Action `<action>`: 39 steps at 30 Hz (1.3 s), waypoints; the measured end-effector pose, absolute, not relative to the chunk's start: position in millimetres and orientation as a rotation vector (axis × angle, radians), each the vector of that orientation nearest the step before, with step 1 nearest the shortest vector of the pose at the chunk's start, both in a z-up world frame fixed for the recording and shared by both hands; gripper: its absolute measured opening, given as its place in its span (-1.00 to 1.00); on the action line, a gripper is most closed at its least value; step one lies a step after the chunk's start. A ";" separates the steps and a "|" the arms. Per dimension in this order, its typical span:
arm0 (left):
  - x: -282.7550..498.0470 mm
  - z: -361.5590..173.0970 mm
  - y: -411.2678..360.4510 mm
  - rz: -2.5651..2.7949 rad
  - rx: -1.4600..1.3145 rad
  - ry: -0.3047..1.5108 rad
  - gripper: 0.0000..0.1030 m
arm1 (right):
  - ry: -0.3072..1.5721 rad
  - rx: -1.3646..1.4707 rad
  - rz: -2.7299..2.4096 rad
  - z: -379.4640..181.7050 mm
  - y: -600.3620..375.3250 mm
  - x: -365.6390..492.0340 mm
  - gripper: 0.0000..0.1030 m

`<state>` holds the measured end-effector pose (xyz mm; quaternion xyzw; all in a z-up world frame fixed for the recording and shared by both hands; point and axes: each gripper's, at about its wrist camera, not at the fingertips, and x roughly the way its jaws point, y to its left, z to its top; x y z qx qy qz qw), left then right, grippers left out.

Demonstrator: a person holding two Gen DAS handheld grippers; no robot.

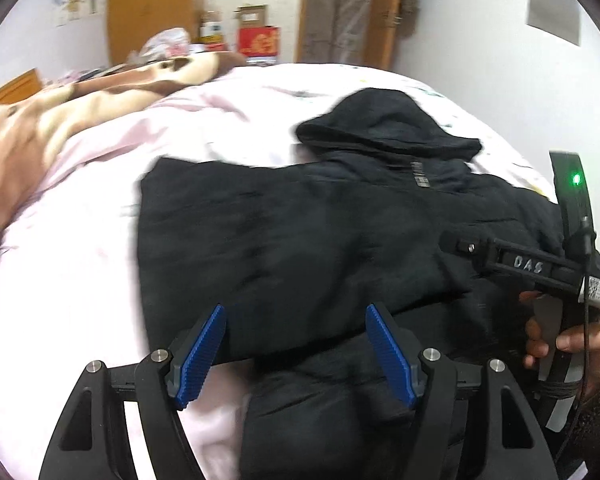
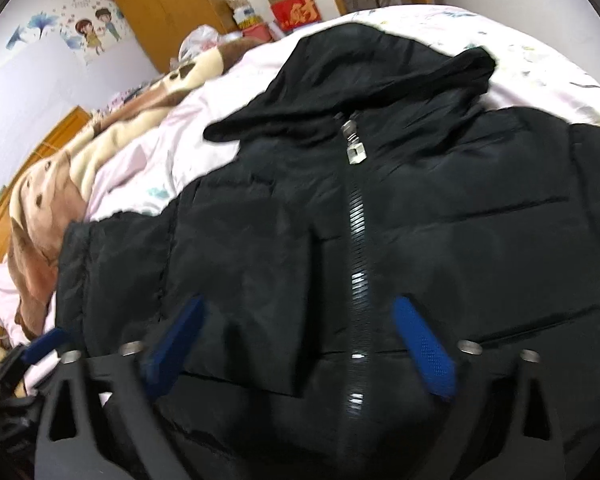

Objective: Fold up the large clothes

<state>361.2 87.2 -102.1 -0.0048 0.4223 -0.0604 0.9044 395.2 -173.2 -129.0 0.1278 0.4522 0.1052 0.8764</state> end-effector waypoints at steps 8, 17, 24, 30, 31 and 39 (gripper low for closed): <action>366.8 -107.3 135.2 -0.001 -0.085 0.907 0.40 | 0.985 0.254 0.229 -140.3 -157.1 398.2 -0.85; 383.4 -82.8 119.5 -0.027 -0.083 0.820 0.40 | 0.789 0.264 0.141 -73.8 -210.3 377.4 -0.91; 421.0 -87.1 74.1 -0.049 -0.022 0.819 0.40 | 0.748 0.240 -0.009 -62.1 -263.6 377.4 -0.91; 465.9 -111.7 35.0 -0.024 0.070 0.868 0.40 | 0.790 0.233 -0.101 -82.8 -294.7 381.7 -0.91; 473.8 -118.6 30.8 -0.035 0.071 0.883 0.40 | 0.806 0.224 -0.109 -88.0 -296.1 383.5 -0.91; 499.8 -153.5 27.1 -0.002 0.086 0.955 0.43 | 0.901 0.169 -0.150 -123.3 -304.3 392.1 -0.90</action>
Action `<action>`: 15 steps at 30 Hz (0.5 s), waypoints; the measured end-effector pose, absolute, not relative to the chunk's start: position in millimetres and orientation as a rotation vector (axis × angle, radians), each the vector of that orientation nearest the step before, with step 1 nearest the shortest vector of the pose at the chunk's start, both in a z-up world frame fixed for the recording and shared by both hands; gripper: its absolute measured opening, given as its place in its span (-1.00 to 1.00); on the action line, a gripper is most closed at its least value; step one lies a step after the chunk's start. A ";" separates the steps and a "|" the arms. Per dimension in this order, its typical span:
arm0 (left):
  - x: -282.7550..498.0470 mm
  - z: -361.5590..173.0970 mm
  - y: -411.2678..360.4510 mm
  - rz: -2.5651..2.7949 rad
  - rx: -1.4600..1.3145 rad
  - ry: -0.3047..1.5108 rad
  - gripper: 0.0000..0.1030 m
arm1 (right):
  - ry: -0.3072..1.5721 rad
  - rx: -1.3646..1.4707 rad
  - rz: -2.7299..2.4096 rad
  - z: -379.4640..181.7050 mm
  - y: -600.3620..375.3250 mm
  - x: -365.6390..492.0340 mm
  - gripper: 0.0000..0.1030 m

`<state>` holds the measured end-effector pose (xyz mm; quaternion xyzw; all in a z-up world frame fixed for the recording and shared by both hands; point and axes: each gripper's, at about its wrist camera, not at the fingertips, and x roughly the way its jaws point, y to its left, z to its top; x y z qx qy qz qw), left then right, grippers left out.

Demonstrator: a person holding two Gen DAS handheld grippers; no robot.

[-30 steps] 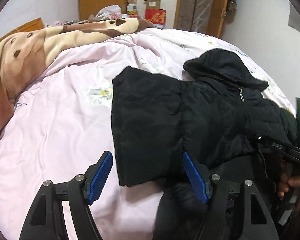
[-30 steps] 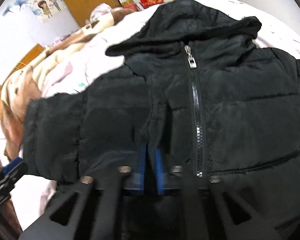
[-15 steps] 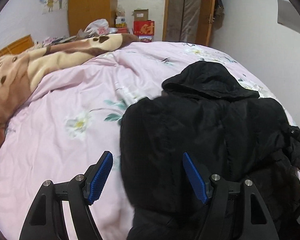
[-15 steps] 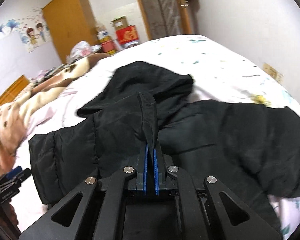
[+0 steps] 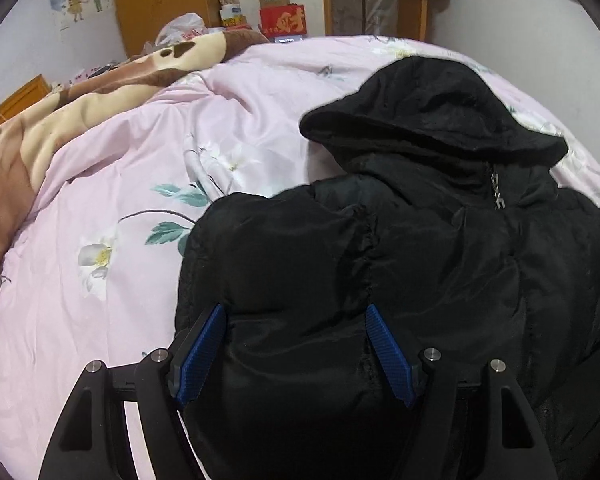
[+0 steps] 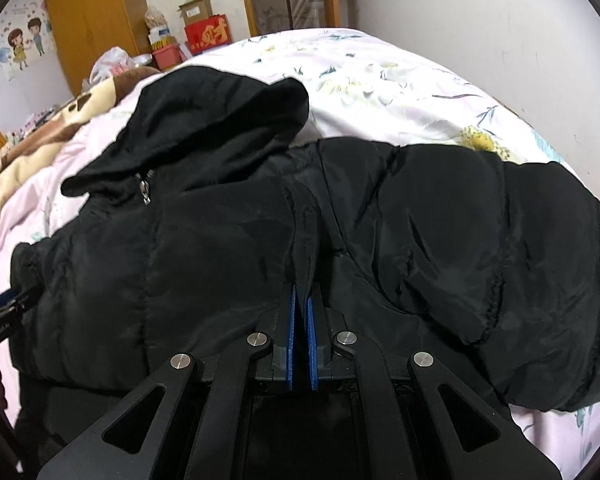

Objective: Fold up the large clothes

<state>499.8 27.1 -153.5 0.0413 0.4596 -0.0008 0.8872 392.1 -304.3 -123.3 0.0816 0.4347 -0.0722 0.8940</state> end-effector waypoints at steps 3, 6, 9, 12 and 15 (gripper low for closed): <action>504.6 -158.2 29.3 0.001 0.083 0.970 0.46 | 0.920 0.131 -0.160 -127.7 -300.5 396.7 -0.89; 507.2 -162.2 27.6 0.011 0.090 0.982 0.51 | 0.953 0.093 -0.170 -132.7 -297.2 402.3 -0.89; 508.3 -163.3 28.2 0.024 0.096 1.000 0.54 | 0.965 0.078 -0.165 -131.1 -295.2 402.4 -0.82; 496.7 -150.8 28.1 0.016 0.084 0.983 0.54 | 0.920 0.169 -0.146 -113.4 -307.2 386.0 -0.68; 482.2 -137.9 28.9 -0.001 0.041 0.982 0.54 | 0.849 0.230 -0.136 -88.3 -329.6 357.0 -0.37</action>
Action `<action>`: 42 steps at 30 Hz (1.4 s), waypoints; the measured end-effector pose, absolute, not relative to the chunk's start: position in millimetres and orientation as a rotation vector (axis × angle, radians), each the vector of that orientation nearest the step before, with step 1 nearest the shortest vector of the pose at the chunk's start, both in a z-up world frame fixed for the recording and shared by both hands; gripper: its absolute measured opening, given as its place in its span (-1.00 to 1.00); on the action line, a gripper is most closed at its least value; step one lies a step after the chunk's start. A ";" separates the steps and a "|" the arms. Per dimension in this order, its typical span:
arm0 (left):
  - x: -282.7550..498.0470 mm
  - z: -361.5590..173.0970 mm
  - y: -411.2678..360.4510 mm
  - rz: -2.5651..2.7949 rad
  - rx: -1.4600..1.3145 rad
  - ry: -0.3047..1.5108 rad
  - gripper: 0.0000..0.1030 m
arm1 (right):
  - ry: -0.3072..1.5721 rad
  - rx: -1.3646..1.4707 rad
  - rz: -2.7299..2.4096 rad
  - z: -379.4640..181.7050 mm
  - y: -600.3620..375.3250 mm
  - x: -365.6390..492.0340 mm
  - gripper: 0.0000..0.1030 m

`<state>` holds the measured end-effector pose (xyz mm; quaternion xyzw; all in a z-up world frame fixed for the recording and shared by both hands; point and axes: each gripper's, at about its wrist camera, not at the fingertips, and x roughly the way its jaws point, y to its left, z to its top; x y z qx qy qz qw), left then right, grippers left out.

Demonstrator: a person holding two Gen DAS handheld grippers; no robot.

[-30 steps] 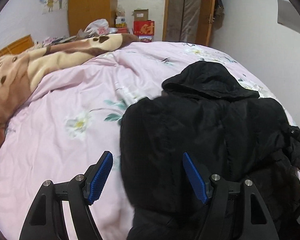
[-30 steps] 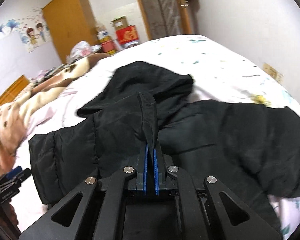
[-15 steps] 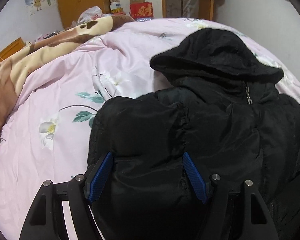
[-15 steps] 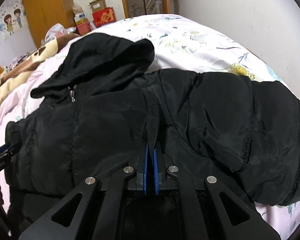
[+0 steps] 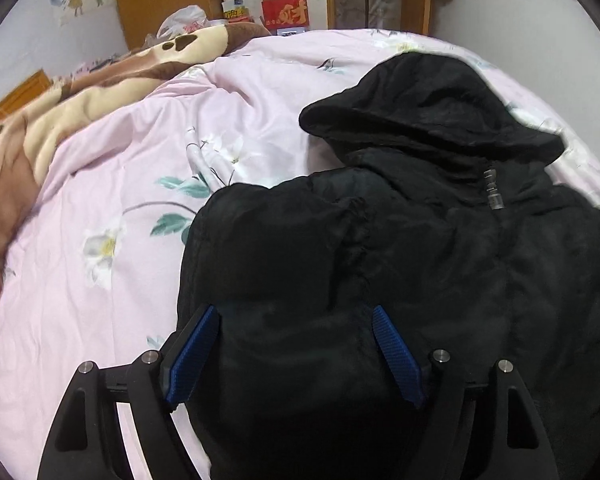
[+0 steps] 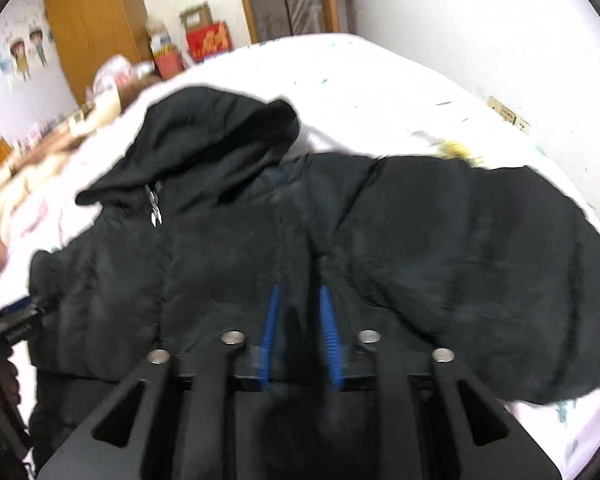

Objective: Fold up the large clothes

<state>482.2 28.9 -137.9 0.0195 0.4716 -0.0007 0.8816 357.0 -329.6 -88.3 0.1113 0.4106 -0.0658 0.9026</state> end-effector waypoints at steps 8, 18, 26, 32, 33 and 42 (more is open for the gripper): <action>405.6 -81.4 -1.2 -0.156 -0.088 0.886 0.63 | 0.758 0.379 -0.315 -50.2 -431.6 255.0 0.01; 341.7 -83.1 -108.5 -0.365 -0.031 0.916 0.63 | 0.699 0.625 -0.626 -62.1 -576.0 122.5 0.35; 326.1 -86.6 -163.2 -0.419 -0.006 0.945 0.63 | 0.713 0.741 -0.663 -84.7 -616.4 106.8 0.46; 332.0 -101.9 -177.3 -0.413 -0.006 1.007 0.63 | 0.705 0.844 -0.671 -105.8 -639.1 112.7 0.50; 332.4 -104.5 -178.4 -0.410 0.003 1.010 0.63 | 0.699 0.846 -0.661 -105.1 -640.3 114.9 0.50; 335.8 -124.4 -176.2 -0.380 0.025 1.068 0.63 | 0.727 0.827 -0.698 -109.3 -645.3 132.1 0.45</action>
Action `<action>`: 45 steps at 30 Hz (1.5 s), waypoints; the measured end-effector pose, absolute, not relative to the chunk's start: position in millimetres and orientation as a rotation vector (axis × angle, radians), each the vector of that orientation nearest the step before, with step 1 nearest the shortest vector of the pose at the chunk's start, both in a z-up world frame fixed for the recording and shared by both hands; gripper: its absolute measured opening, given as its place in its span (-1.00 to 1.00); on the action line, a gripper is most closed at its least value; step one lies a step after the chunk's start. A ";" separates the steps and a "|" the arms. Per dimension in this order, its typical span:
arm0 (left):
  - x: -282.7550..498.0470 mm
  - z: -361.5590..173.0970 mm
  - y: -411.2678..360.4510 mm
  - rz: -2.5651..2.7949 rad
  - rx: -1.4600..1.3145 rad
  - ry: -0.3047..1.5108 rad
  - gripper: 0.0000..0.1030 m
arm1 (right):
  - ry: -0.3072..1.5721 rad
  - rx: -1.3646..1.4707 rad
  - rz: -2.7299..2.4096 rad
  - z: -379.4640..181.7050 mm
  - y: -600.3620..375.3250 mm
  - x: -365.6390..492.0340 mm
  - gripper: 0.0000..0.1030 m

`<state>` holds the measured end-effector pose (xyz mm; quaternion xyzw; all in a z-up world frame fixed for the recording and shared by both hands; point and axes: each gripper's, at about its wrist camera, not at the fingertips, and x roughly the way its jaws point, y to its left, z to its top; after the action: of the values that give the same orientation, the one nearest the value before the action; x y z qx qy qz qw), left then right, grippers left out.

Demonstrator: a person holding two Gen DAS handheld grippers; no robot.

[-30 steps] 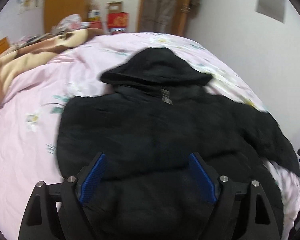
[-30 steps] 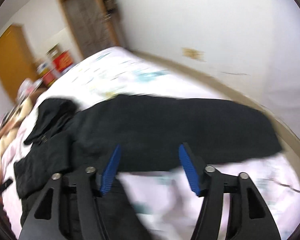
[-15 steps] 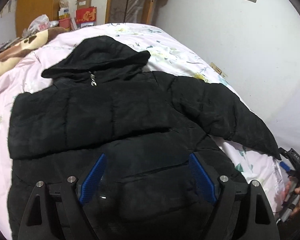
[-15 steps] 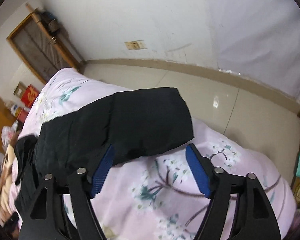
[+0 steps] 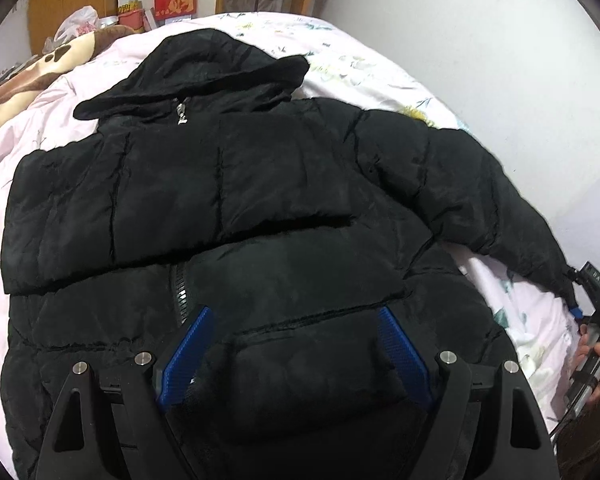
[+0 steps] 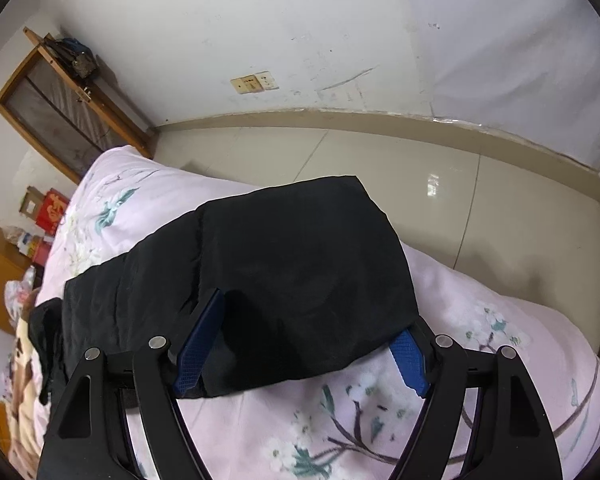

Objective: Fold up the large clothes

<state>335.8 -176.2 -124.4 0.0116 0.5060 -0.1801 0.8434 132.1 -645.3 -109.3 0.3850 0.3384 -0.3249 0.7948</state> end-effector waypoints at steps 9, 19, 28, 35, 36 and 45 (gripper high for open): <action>339.4 -124.1 -159.1 -0.357 0.019 1.067 0.63 | 0.691 0.726 -0.739 -90.1 -638.4 135.9 -0.75; 345.2 -107.0 -135.7 -0.391 -0.025 1.066 0.63 | 0.531 0.425 -0.597 -1.9 -570.3 160.1 -0.79; 354.8 -87.6 -96.4 -0.380 -0.073 1.026 0.63 | 0.482 0.294 -0.303 37.3 -476.2 210.5 -0.81; 365.4 -84.2 -47.3 -0.326 -0.151 1.018 0.63 | 0.525 0.166 -0.118 21.0 -384.5 260.3 -0.81; 366.9 -85.6 -41.3 -0.323 -0.155 1.023 0.63 | 0.541 0.161 -0.091 14.0 -371.8 267.1 -0.81; 369.3 -91.2 -10.0 -0.297 -0.158 1.002 0.63 | 0.682 0.151 0.088 -41.5 -297.8 302.3 -0.81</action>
<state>369.3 -10.0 -91.2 -0.0756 0.4782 -0.1417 0.8635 302.3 -297.8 -41.5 0.0741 0.3341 0.0430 0.9386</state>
